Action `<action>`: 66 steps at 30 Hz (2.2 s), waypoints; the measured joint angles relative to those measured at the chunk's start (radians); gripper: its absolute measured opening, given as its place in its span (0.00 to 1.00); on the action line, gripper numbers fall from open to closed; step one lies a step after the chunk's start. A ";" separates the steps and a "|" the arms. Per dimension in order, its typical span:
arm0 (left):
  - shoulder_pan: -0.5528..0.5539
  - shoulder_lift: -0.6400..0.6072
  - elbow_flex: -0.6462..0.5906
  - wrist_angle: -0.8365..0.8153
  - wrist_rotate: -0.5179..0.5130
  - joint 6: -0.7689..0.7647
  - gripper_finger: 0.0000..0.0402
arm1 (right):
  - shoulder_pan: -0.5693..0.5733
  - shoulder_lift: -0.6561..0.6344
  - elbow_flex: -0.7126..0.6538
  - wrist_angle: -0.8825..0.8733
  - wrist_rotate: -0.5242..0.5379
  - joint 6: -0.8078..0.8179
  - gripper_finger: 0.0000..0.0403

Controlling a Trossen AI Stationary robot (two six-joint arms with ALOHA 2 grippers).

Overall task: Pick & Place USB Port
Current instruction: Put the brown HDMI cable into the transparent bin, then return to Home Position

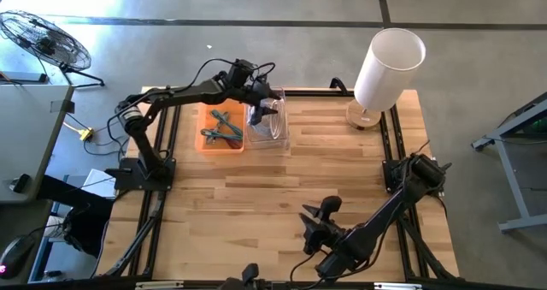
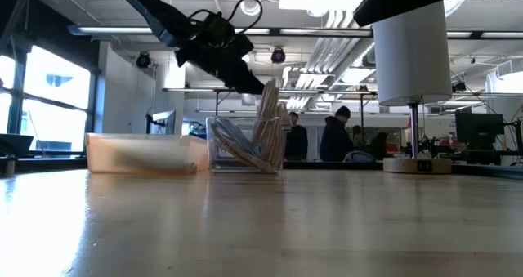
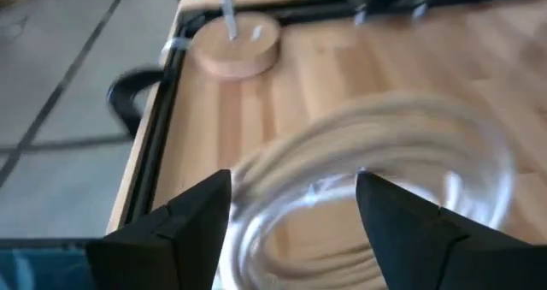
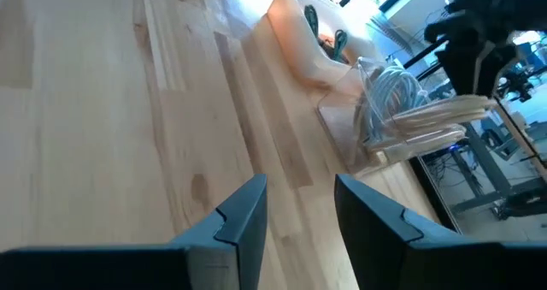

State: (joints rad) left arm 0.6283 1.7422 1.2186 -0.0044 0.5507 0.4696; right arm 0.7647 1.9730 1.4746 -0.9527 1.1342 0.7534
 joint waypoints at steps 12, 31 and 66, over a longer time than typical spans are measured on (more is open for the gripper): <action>-0.026 -0.241 0.122 -0.259 0.054 0.126 0.20 | -0.049 -0.152 0.010 -0.056 -0.024 -0.226 0.26; -0.438 -0.913 0.142 -0.778 -0.563 0.258 0.00 | -0.063 -0.662 0.026 -0.193 -0.058 -0.232 0.00; -0.517 -1.735 -0.648 -0.612 -0.452 0.170 0.00 | -0.066 -1.771 -1.073 0.577 -0.333 -0.557 0.00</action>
State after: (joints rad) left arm 0.1108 0.0074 0.5705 -0.6161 0.0986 0.6393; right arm 0.6991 0.2018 0.4016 -0.3761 0.8009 0.1969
